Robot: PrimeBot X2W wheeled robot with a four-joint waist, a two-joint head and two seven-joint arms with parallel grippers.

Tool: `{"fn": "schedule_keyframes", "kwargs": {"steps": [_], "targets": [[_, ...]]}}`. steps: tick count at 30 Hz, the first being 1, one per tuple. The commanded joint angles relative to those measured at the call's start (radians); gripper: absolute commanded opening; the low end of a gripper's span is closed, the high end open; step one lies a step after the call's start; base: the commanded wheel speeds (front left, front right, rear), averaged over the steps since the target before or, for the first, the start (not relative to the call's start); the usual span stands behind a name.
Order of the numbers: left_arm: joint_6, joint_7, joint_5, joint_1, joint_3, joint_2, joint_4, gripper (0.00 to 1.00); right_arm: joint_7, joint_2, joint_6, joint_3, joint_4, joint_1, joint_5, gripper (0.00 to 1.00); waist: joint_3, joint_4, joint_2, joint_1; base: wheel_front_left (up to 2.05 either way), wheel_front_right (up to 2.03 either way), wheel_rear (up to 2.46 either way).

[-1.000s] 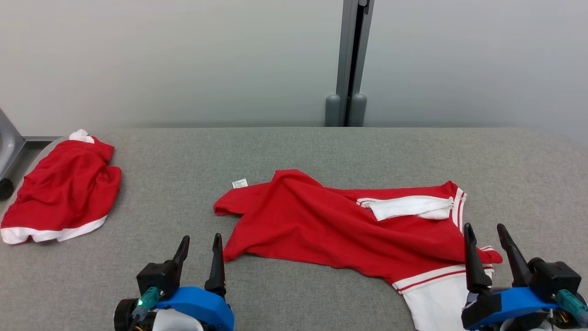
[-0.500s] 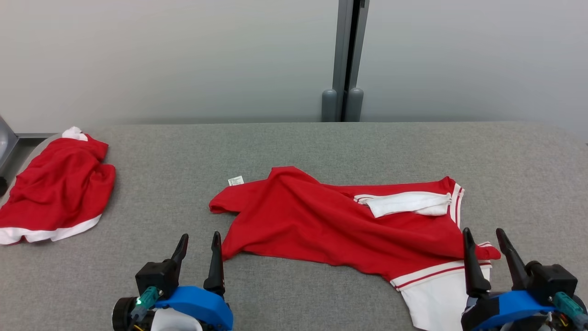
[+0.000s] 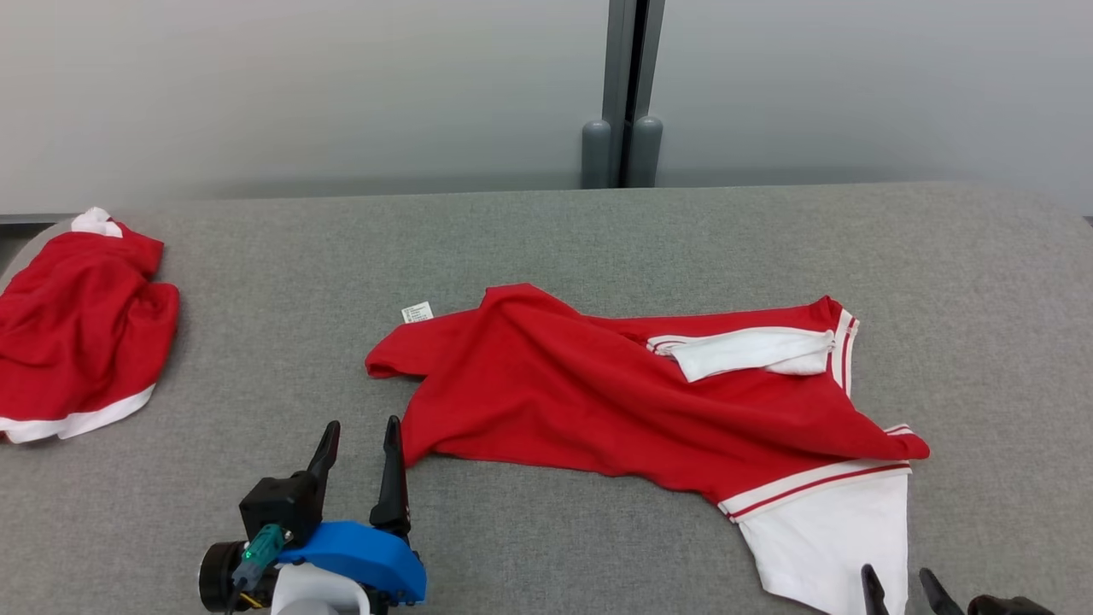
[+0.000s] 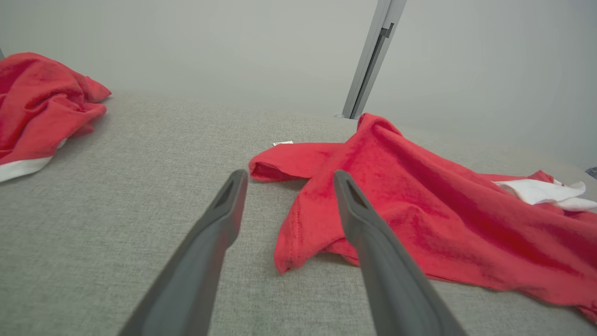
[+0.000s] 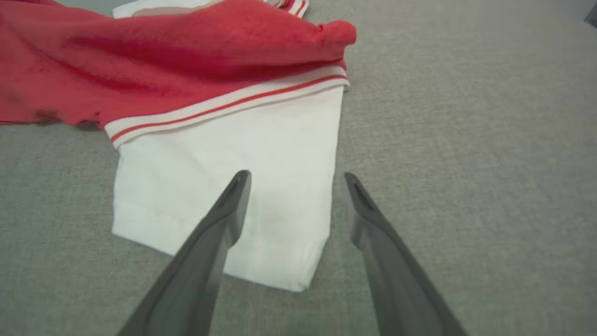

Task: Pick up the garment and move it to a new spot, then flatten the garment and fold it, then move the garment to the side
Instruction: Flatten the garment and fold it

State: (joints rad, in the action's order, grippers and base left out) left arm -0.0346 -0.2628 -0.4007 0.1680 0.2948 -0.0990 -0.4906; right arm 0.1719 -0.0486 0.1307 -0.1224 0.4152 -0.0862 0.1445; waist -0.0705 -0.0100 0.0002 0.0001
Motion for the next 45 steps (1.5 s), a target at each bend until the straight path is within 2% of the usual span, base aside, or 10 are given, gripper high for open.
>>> {"fn": "schedule_keyframes", "kwargs": {"steps": [1,12,13,14,15,18,19,20,31,45], "targets": [[-0.002,-0.003,0.002,0.014,-0.010,-0.008,0.004,1.00,-0.020,-0.003,0.000,0.007,-0.007,-0.031,0.012,1.00,-0.008,0.001,-0.0002,-0.0001,0.00,0.00,0.00],[0.000,-0.003,0.007,0.026,-0.015,-0.010,0.004,1.00,-0.112,-0.001,0.000,0.068,0.018,-0.036,0.071,1.00,-0.022,-0.003,-0.0002,-0.0001,0.00,0.00,0.00],[0.001,-0.003,0.007,0.028,-0.014,-0.010,0.005,1.00,-0.114,-0.001,0.000,0.069,0.024,-0.028,0.074,0.94,-0.022,-0.007,-0.0002,-0.0001,0.00,0.00,0.00],[0.002,-0.003,0.008,0.028,-0.014,-0.010,0.006,1.00,-0.118,-0.001,0.001,0.073,0.032,-0.020,0.075,0.68,-0.021,-0.010,-0.0002,-0.0001,0.00,0.00,0.00],[0.003,-0.003,0.008,0.028,-0.013,-0.011,0.007,1.00,-0.122,-0.001,0.001,0.075,0.041,-0.013,0.075,0.51,-0.020,-0.013,-0.0002,-0.0001,0.00,0.00,0.00],[0.006,-0.003,0.005,0.022,-0.012,-0.013,0.004,1.00,-0.129,0.001,0.001,0.078,0.066,0.013,0.076,0.36,-0.017,-0.021,-0.0002,-0.0001,0.00,0.00,0.00],[0.007,0.000,0.002,0.019,-0.010,-0.013,0.001,1.00,-0.122,0.001,0.001,0.079,0.071,0.024,0.073,0.23,-0.017,-0.023,-0.0002,-0.0001,0.00,0.00,0.00],[0.008,0.003,-0.001,0.016,-0.009,-0.013,-0.001,1.00,-0.112,0.000,0.001,0.073,0.074,0.035,0.066,0.01,-0.016,-0.026,-0.0002,-0.0001,0.00,0.00,0.00],[0.039,0.171,-0.084,-0.011,0.011,0.005,-0.021,1.00,-0.028,-0.003,0.001,0.012,0.021,0.111,0.044,0.00,-0.016,-0.033,-0.0002,-0.0001,0.00,0.00,0.00],[0.020,0.206,-0.018,0.091,0.065,-0.025,-0.134,1.00,-0.054,-0.003,0.001,-0.004,-0.072,0.138,0.028,0.00,-0.049,0.004,-0.0002,-0.0001,0.00,0.00,0.00]]}}
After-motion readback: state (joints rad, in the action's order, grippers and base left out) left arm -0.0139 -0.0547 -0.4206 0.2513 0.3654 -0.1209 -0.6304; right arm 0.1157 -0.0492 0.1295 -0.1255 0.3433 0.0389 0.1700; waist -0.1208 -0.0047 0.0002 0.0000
